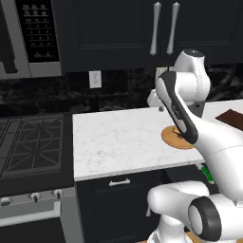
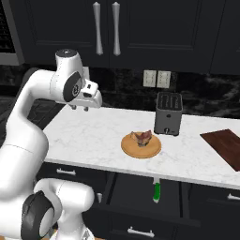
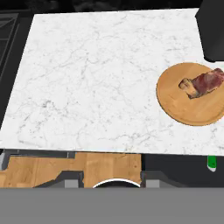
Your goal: Pick up the knife from the drawer and place it on the cutting board. Then place the meat from the plate to the cutting board.
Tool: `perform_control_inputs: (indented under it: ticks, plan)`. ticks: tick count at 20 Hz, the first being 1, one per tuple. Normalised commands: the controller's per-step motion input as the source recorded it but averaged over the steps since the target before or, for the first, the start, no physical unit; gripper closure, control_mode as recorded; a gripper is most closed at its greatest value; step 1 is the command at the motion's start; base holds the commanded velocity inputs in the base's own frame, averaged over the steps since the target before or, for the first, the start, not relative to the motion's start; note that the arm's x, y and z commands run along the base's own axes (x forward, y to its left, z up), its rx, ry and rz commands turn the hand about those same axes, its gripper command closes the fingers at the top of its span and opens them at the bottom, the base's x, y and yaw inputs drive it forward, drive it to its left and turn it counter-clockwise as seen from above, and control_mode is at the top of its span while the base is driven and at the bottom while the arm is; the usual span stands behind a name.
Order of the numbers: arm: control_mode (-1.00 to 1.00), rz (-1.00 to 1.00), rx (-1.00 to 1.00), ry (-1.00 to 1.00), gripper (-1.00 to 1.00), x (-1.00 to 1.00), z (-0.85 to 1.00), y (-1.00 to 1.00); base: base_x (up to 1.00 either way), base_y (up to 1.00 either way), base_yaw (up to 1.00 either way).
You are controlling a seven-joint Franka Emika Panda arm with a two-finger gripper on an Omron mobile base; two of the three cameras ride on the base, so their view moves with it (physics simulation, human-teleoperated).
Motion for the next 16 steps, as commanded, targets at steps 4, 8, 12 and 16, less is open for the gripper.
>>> perform_control_inputs:
  ticks: [4, 8, 12, 16]
  plan:
    - [-1.00, 0.00, 0.00, 0.01, -1.00, -0.23, 0.00, 0.00, 0.00, 0.00, 0.00]
    - [-1.00, -0.08, 0.09, -0.01, -1.00, -0.79, 0.00, 0.00, 0.00, 0.00, 0.00]
    - [-1.00, -0.23, 0.02, 0.00, -1.00, -0.97, -0.24, 0.00, 0.00, 0.00, 0.00]
    - [-1.00, -0.17, -0.01, 0.00, -1.00, -0.75, -0.34, 0.00, 0.00, 0.00, 0.00]
